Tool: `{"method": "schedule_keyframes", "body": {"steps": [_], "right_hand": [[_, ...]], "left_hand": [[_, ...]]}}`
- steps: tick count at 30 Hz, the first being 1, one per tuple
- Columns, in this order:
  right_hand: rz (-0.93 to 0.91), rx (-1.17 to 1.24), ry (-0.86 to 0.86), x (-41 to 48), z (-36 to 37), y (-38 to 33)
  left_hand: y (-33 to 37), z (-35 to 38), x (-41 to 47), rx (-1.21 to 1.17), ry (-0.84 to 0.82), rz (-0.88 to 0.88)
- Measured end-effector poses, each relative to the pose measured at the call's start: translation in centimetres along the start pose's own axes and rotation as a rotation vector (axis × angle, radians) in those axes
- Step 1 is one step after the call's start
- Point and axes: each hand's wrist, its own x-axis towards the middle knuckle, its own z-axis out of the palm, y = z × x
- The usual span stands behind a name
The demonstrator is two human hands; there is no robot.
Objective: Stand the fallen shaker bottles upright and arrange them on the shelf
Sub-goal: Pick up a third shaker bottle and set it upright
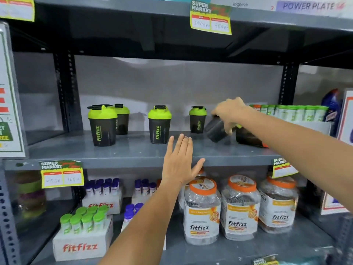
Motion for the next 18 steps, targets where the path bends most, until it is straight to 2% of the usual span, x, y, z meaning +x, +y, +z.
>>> {"method": "schedule_keyframes", "body": {"steps": [3, 7, 14, 18], "right_hand": [[-0.138, -0.218, 0.167, 1.7, 0.4, -0.7], [-0.261, -0.292, 0.312, 3.6, 2.4, -1.7], [-0.300, -0.338, 0.402, 5.0, 5.7, -2.6], [-0.383, -0.401, 0.386, 5.1, 5.6, -2.6]], "left_hand": [[0.0, 0.1, -0.1, -0.004, 0.008, 0.002], [0.0, 0.2, 0.0, 0.028, -0.002, 0.000], [0.0, 0.6, 0.0, 0.051, 0.012, 0.001], [0.0, 0.7, 0.0, 0.057, 0.017, 0.004]]}}
